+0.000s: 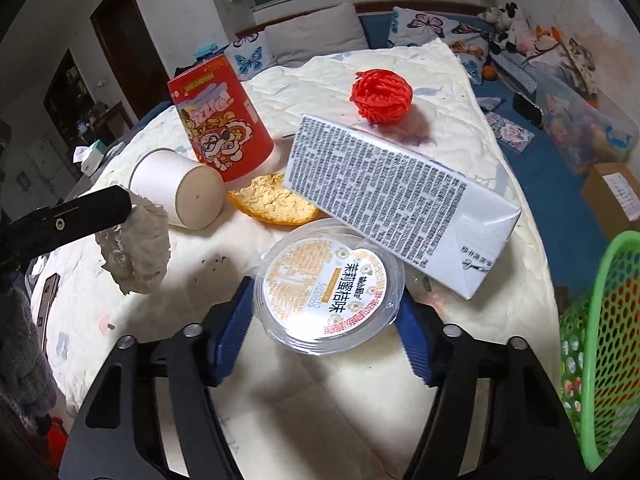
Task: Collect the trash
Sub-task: 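Grasp the clear round snack cup with the right gripper while the left gripper holds the paper, then carry the snack cup and crumpled paper over the green basket with both grippers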
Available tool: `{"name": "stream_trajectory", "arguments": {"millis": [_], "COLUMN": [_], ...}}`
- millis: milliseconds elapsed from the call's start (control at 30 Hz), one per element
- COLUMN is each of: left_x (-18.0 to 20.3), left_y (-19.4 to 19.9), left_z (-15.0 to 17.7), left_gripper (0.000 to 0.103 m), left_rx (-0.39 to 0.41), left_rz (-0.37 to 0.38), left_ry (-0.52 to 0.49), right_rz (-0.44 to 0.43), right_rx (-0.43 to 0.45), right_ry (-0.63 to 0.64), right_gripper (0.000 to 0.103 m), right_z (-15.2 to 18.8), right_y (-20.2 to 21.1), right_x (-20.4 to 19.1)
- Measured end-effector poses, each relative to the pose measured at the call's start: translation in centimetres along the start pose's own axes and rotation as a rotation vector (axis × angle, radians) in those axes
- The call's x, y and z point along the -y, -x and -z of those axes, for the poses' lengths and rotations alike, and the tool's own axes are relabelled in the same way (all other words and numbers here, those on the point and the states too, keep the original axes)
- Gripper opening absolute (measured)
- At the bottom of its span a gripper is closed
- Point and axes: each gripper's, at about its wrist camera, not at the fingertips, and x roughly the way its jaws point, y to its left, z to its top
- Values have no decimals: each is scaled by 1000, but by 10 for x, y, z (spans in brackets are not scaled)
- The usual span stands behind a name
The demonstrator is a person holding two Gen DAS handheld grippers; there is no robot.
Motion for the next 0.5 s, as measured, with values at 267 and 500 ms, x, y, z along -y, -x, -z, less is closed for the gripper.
{"name": "stream_trajectory", "arguments": {"millis": [267, 500], "left_x": [4, 10], "left_y": [2, 3], "left_z": [0, 0], "left_gripper": [38, 38], "left_rx": [7, 4], "left_rz": [4, 12], "left_ry": [-4, -10], "right_rz": [-49, -93], "right_rx": [12, 33], "right_ry": [5, -19], "right_gripper": [67, 66], "right_z": [11, 25], "right_y": [17, 39], "right_x": [-6, -11]}}
